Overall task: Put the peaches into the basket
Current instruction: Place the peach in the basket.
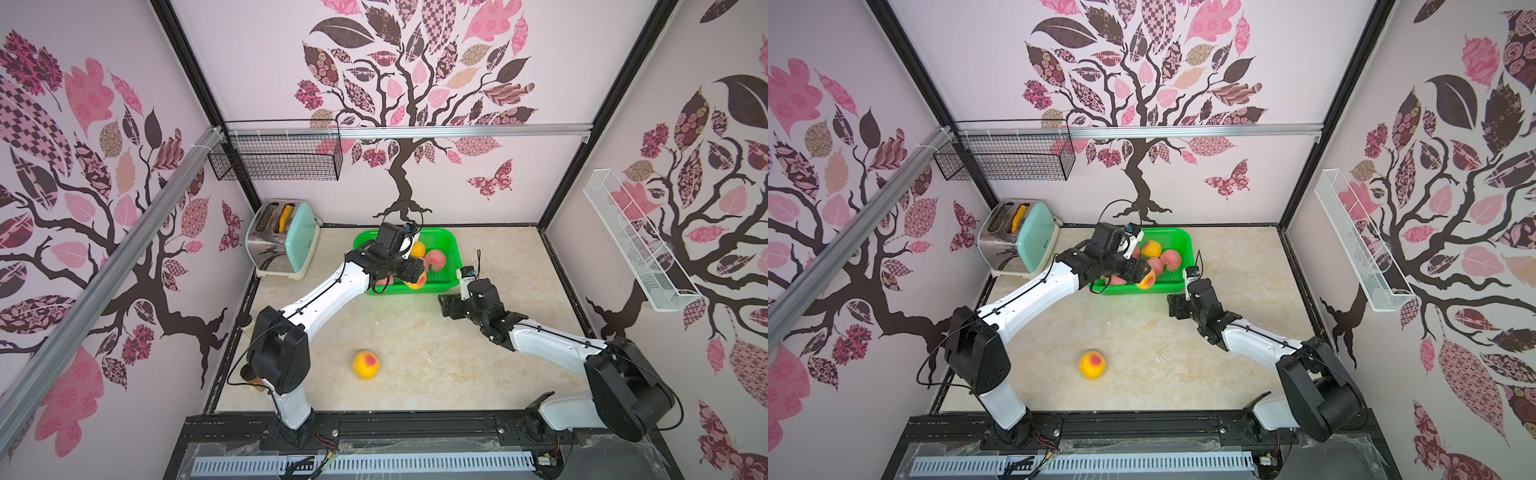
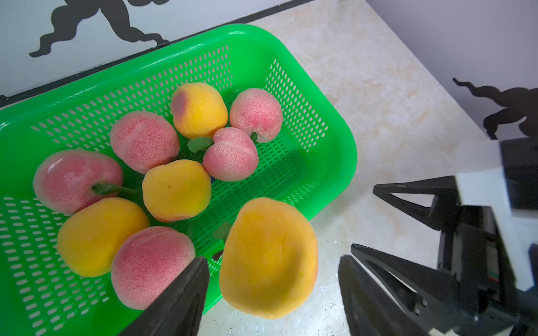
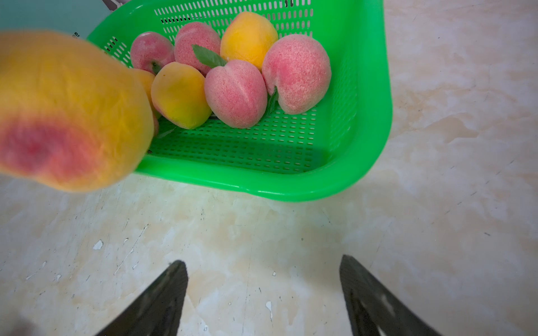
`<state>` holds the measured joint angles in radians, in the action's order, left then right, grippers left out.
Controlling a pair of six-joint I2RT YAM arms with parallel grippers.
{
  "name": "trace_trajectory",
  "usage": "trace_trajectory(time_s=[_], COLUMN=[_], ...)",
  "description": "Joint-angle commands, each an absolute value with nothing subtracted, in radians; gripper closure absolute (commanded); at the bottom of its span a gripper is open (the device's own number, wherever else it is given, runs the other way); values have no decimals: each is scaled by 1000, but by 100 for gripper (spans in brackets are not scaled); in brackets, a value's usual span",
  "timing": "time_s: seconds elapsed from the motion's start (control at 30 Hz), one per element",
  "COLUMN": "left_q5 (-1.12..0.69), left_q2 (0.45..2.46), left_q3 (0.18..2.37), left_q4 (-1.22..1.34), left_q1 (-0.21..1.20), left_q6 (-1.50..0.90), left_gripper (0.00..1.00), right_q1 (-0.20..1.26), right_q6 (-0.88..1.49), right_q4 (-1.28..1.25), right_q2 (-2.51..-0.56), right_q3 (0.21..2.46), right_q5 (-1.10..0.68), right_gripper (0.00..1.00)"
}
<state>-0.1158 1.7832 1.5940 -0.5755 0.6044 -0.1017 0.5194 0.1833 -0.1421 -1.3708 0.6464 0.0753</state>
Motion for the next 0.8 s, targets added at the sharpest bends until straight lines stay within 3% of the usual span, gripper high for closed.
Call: trace_trajectory(time_s=[0.0, 0.23, 0.77], left_q5=[-109, -194, -170], left_q2=[1850, 1938, 1844], left_q3=[1697, 1768, 1631], left_q4=[-676, -681, -675], left_q1=[594, 550, 535], left_q6=[-53, -116, -123], left_gripper=[26, 26, 25], right_q1=[517, 517, 518], right_q6=[189, 194, 200], right_q4=[-139, -136, -136], right_q2=[-1331, -1310, -1298], right_q3=[666, 660, 657], right_q5=[78, 73, 65], right_gripper=[16, 16, 15])
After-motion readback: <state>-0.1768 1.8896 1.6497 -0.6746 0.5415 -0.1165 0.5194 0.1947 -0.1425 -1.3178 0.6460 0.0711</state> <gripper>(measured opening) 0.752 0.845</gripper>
